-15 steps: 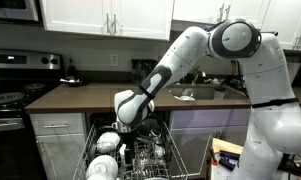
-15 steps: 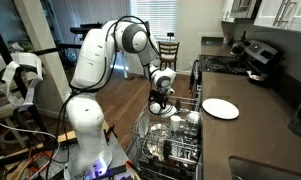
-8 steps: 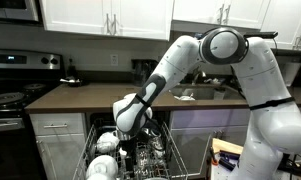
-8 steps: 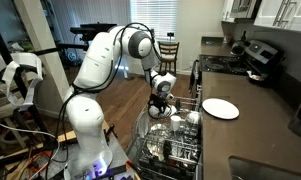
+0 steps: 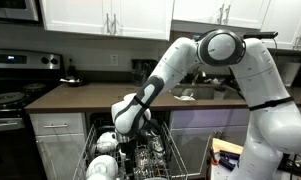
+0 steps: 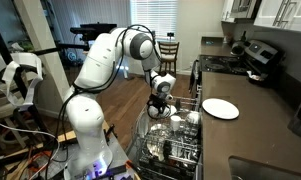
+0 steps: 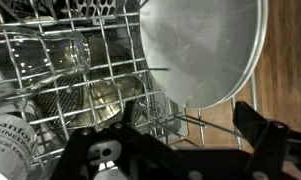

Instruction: Remove one plate from the dishwasher rack and place it on top of the white plate on the countertop

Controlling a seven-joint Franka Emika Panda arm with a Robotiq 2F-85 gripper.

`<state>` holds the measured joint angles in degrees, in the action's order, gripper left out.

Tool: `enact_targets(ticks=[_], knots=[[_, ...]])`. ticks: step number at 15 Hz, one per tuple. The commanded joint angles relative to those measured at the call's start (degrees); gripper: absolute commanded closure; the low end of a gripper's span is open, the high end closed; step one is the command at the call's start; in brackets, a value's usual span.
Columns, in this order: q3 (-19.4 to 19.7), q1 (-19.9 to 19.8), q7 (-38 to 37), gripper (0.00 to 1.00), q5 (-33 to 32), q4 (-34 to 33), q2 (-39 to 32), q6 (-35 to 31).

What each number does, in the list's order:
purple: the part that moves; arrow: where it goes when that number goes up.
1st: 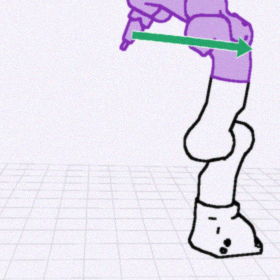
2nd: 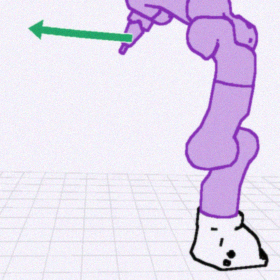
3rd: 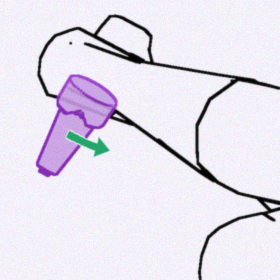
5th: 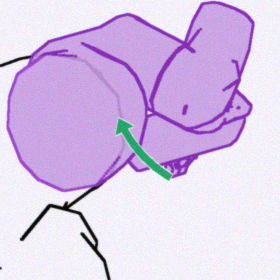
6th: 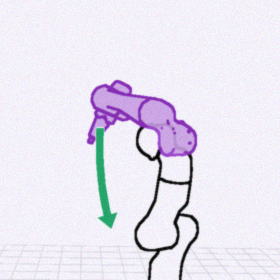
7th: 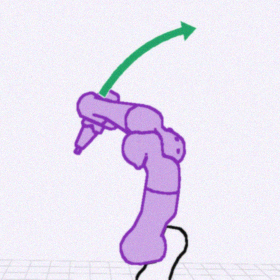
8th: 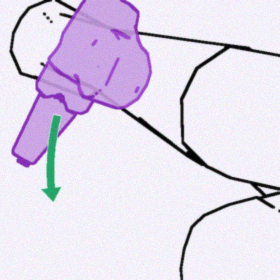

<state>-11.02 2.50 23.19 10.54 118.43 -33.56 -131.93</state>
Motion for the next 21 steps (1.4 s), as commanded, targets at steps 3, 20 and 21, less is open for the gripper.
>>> enact_targets(ticks=[3, 20, 21], knots=[[-1.1, 0.0, -1.3, 0.00, -0.5, -2.4, -1.8, 3.1], [-0.2, 0.7, -6.0, 0.00, -1.1, -4.1, -4.5, 6.7], [0.0, 0.8, -6.5, 0.00, -1.1, -4.0, -4.5, 6.8]])
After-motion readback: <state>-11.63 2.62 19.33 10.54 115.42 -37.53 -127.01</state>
